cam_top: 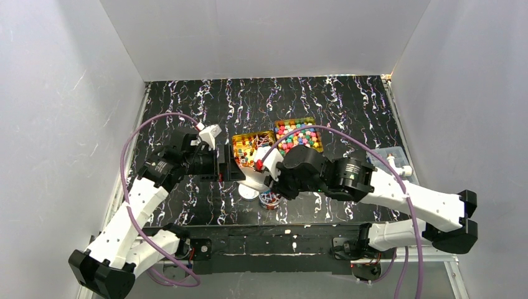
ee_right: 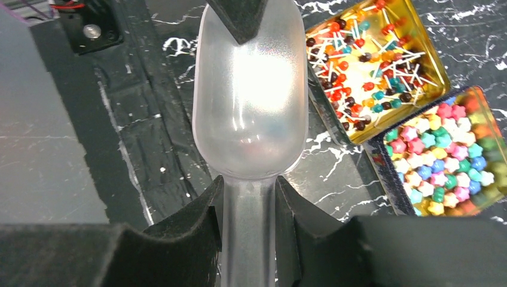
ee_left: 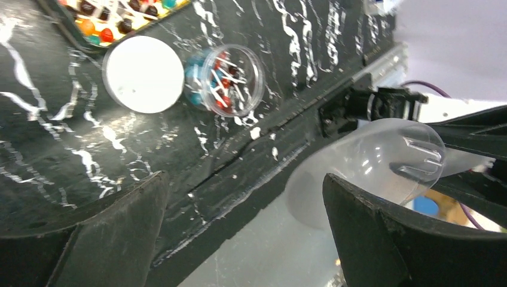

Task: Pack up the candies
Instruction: Adjust the spatula, then scoop the fake candies from the storage box.

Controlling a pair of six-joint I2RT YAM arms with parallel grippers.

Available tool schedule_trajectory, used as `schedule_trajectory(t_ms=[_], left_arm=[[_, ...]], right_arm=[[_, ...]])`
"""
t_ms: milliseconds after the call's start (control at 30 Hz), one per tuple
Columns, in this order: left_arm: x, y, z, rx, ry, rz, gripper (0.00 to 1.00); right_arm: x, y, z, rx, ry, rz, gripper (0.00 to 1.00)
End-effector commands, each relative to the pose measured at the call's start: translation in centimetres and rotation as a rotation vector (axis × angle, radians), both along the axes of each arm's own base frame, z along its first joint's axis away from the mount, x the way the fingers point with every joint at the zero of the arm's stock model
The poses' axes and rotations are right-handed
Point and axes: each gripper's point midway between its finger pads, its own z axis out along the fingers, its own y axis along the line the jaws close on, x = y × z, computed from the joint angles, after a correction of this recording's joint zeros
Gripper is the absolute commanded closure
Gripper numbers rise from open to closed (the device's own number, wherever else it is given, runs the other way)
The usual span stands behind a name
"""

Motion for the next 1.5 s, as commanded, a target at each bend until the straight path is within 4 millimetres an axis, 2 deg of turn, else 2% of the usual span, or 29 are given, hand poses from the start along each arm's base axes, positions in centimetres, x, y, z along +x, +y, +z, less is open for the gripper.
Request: schedule_trajectory(t_ms=[0, 233, 333, 433, 700, 933, 1167, 1467], left_arm=[[1.4, 3.3, 0.2, 0.17, -0.084, 0.127, 0.01], [1.9, 6.5, -0.1, 0.293, -0.144, 0.253, 0.01], [1.7, 7.7, -0.5, 0.337, -0.161, 0.287, 0.01], [1.2, 8.2, -0.8, 0.356, -0.172, 0.28, 0.01], [-0.2, 7.3, -1.2, 0.287, -0.233, 0.187, 0.01], [-0.4, 6.6, -1.7, 0.233, -0.258, 0.172, 0.01], [-0.4, 6.2, -2.4, 0.186, -0.307, 0.172, 0.01], [-0.4, 6.5, -2.3, 0.185, -0.338, 0.187, 0.01]], right_arm=[[2.4, 0.0, 1.2, -0.03, -0.086, -0.089, 0.99], [5.2, -1.0, -1.1, -0.181, -0.089, -0.144, 0.99], [7.1, -1.6, -2.1, -0.25, -0.069, -0.177, 0.99], [8.6, -2.0, -2.9, -0.315, -0.053, -0.188, 0.99], [11.9, -1.6, -5.2, -0.473, -0.052, -0.205, 0.99], [14.6, -0.9, -7.1, -0.593, -0.059, -0.23, 0.99], [15.6, -0.6, -9.5, -0.704, -0.03, -0.233, 0.99], [16.1, 0.8, -12.5, -0.752, 0.026, -0.214, 0.99]])
